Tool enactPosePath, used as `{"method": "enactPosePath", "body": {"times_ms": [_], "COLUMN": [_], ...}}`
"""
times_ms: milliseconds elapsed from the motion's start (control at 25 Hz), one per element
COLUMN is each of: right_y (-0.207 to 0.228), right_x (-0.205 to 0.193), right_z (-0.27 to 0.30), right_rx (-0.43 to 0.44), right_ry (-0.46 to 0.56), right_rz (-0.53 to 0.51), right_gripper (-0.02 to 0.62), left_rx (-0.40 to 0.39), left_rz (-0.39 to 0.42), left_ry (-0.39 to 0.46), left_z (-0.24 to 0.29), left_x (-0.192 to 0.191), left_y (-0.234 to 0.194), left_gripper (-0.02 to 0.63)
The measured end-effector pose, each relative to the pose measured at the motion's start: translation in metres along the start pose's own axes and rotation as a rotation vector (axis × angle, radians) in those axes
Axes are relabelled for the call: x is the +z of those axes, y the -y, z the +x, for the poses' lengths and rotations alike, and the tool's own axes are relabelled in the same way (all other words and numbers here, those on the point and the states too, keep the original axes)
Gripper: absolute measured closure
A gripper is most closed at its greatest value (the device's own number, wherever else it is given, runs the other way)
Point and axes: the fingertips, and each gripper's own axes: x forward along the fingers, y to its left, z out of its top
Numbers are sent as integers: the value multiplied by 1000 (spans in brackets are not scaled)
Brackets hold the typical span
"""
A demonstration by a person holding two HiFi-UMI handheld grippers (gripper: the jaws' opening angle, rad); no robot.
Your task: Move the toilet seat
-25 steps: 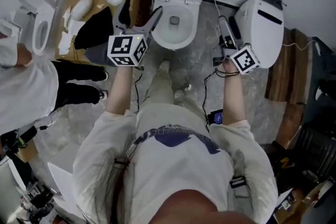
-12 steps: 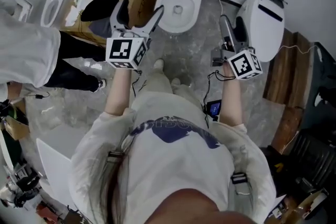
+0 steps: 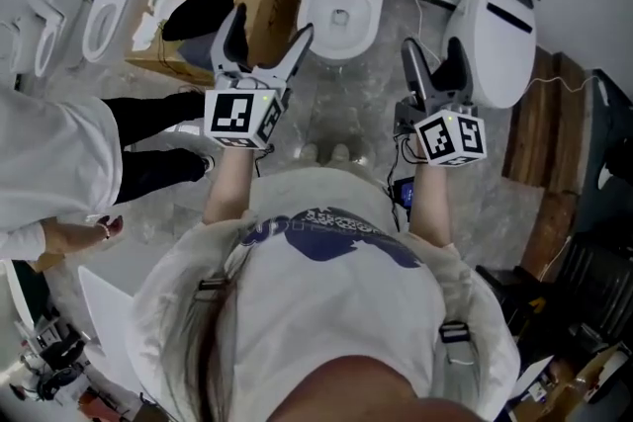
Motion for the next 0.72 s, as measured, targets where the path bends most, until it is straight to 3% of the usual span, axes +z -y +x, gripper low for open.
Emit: {"method": "enactPosePath", "body": {"times_ms": [160, 520, 720], "right_y": [-34, -71, -79], "right_x": [-6, -14, -7], "right_z": [1, -4, -8], "right_rx": [11, 6, -31], "right_ry": [-17, -15, 9], "right_rz": [-143, -286, -376], "right_gripper": [200, 317, 405], "left_rx": [-3, -27, -9], "left_rz": [-12, -23, -38], "left_ry": [10, 30, 63], "left_z": [-9, -16, -25], "left_x": [0, 3, 12], "left_y": [3, 24, 31], "left_gripper": [166, 178, 362]}}
